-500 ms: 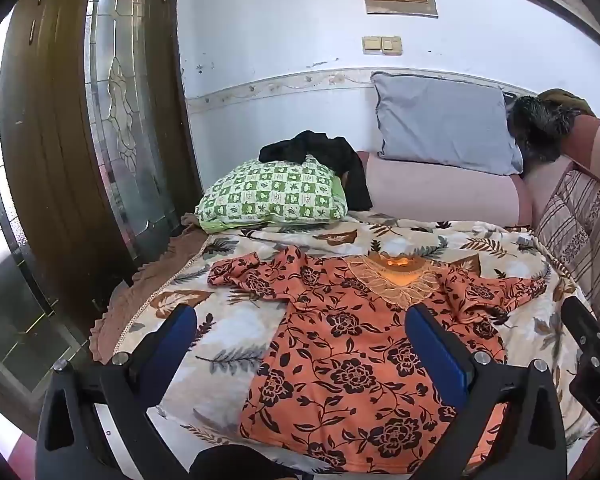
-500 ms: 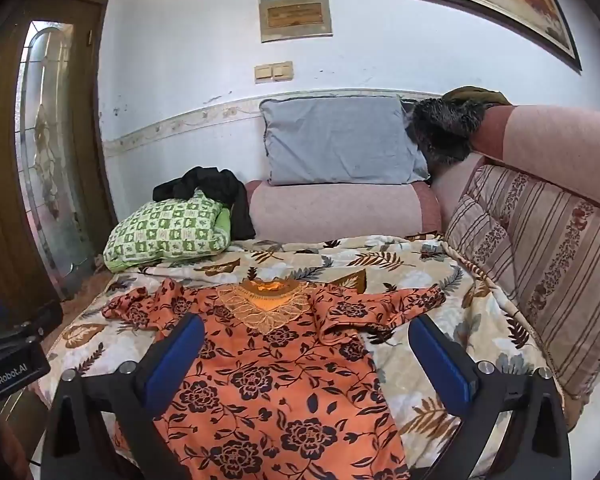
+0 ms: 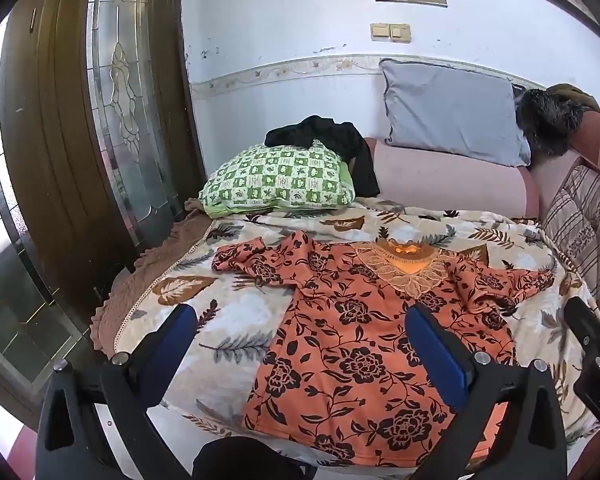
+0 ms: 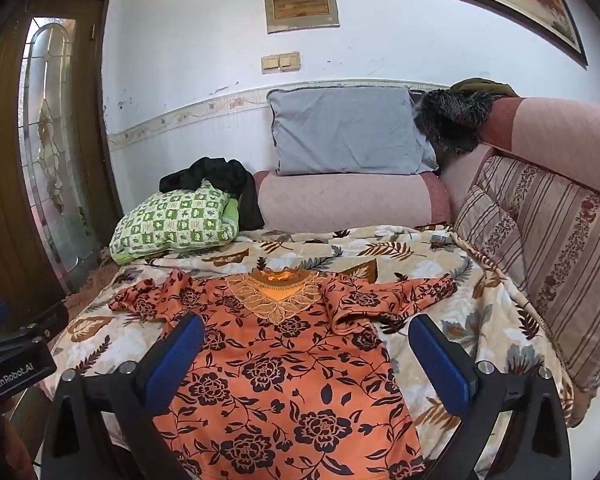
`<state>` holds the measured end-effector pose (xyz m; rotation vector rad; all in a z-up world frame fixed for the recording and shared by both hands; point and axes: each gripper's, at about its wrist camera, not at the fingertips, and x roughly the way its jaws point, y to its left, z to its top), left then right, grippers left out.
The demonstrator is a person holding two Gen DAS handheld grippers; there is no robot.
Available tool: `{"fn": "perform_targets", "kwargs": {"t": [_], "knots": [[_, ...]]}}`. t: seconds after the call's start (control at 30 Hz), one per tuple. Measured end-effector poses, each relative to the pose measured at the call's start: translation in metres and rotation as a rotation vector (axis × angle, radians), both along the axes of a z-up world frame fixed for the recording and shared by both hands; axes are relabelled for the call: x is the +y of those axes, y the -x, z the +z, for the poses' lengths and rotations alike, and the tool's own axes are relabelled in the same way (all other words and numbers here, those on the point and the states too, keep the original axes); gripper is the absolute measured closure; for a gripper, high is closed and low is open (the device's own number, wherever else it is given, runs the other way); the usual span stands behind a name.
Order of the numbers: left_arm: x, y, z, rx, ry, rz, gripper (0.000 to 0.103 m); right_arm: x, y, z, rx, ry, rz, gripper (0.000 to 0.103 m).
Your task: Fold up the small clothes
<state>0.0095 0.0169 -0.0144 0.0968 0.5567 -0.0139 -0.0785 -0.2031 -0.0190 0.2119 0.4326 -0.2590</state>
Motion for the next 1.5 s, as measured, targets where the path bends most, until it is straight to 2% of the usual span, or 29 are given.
{"fn": "perform_targets", "kwargs": {"t": [1.5], "knots": [[0.013, 0.015, 0.005, -0.012, -0.009, 0.013, 0.000, 0.019, 0.006, -0.005, 0.029, 0.008, 0.047, 0.000]]}}
